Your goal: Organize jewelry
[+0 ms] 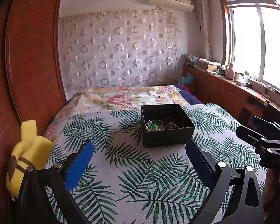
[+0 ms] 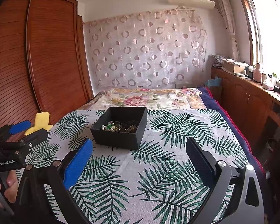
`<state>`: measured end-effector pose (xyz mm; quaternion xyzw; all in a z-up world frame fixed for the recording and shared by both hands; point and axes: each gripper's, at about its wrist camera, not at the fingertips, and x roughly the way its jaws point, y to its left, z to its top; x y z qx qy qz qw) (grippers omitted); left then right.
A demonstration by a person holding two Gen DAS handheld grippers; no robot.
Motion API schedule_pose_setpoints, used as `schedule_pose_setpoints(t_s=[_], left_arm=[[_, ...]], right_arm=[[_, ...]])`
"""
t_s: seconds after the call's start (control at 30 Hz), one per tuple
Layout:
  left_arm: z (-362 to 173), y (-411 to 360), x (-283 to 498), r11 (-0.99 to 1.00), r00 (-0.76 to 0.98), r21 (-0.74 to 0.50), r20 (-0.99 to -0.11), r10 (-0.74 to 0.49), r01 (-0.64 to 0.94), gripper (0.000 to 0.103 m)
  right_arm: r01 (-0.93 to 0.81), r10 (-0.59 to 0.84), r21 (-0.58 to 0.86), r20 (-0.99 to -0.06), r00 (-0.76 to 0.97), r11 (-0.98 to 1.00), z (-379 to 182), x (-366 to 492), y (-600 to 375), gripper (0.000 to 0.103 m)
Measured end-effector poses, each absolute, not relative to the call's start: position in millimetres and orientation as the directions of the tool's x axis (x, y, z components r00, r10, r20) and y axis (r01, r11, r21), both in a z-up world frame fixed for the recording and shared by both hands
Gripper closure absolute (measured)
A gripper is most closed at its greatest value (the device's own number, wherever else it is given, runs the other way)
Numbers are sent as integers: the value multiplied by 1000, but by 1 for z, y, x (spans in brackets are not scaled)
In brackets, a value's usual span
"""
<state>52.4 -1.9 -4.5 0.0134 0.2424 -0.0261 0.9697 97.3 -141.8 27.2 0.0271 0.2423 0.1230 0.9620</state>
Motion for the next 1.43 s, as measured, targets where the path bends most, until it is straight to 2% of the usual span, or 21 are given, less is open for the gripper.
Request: schedule_pose_setpoints(t_s=[1.43], left_arm=[[1, -1, 50, 998, 882, 9, -469, -49, 60, 8]], right_arm=[[-220, 246, 110, -453, 857, 969, 29, 96, -141, 2]])
